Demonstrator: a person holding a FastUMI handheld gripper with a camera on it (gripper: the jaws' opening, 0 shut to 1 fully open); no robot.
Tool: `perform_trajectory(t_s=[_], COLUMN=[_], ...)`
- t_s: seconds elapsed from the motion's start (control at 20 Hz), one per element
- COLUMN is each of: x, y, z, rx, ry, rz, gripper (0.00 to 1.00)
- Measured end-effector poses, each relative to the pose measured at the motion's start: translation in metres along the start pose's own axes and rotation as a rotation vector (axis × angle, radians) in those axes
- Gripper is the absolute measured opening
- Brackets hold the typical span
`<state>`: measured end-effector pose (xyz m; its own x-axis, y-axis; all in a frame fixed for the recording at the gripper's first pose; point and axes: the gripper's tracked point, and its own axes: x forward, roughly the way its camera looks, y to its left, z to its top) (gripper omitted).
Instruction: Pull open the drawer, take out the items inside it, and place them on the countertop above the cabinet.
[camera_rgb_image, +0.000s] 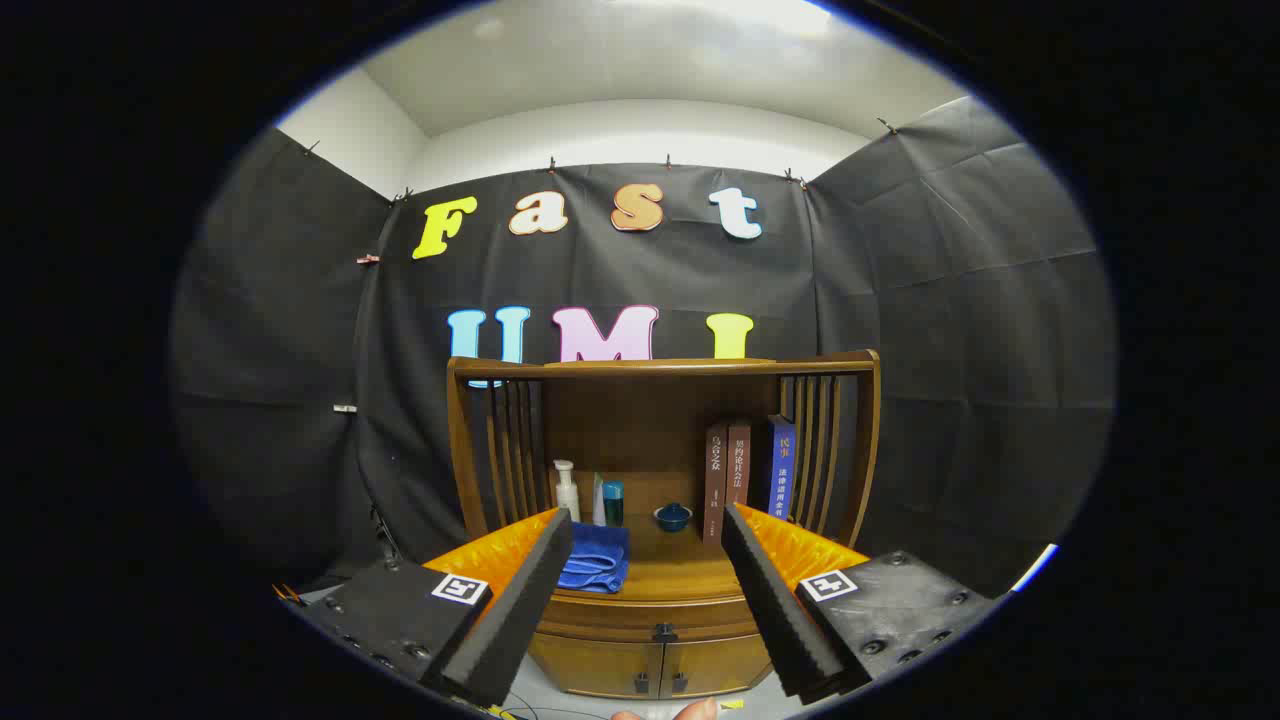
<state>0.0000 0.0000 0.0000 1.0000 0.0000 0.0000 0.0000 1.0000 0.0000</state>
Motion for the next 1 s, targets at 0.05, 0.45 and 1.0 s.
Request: perform_trajectory(t_s=[0.05,0.45,1.0], x=[0.0004,-0.0022,0.0016], y=[-0.0004,0.0029,-0.0037], z=[-0.0002,-0.0075,-0.0077], rx=[0.0,0.006,0.009], ry=[0.0,0.008,-0.031], rz=[0.0,0.0,-0.024], gripper=[0.97,0.97,0.97])
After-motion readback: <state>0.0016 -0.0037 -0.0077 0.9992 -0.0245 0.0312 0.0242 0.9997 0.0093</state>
